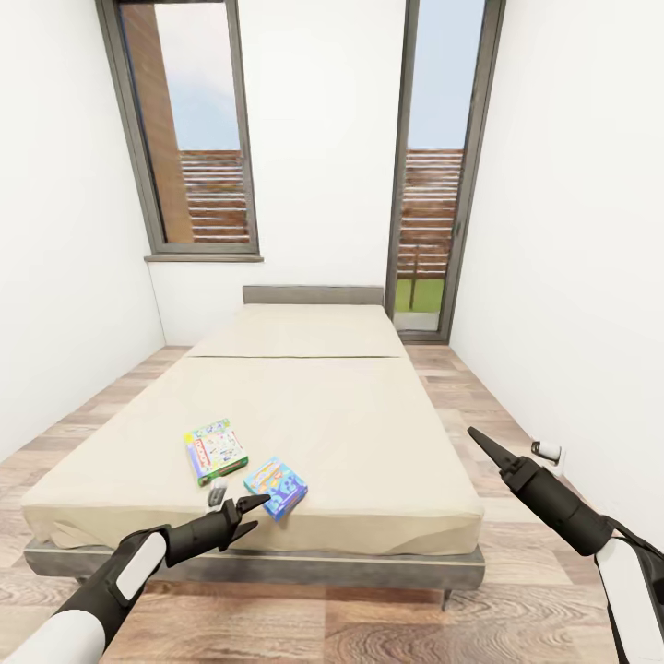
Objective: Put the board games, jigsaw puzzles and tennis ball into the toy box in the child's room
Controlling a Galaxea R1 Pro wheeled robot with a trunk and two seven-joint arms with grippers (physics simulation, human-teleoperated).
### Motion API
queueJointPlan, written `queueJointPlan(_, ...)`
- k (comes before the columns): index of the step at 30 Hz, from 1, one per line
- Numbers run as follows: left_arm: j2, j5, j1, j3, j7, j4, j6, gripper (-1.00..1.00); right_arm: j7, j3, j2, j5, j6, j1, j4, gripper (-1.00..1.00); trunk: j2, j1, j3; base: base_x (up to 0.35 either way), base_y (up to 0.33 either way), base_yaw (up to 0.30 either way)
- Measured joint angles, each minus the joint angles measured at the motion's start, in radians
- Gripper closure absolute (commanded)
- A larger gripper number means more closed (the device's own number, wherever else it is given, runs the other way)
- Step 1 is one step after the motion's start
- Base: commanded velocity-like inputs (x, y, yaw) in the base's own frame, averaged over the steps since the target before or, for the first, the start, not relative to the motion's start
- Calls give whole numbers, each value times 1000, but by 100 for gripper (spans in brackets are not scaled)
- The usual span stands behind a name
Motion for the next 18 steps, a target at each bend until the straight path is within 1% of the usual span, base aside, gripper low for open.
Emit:
queueJointPlan(8, 0, 0, 0, -1, 0, 0, -1, -100, 0, -1, 0, 0, 0, 0, 0, -100, 0, 0, 0, -1, -10, 0)
queueJointPlan(14, 0, 0, 0, -2, 1, 0, 0, -100, 0, -1, 0, 0, 0, 0, 0, -100, 0, 0, 0, 0, -138, 0)
queueJointPlan(18, 0, 0, 0, 0, 0, 0, -1, -100, 0, -1, 0, 0, 0, 0, 0, -100, 0, 0, 0, 0, -63, 0)
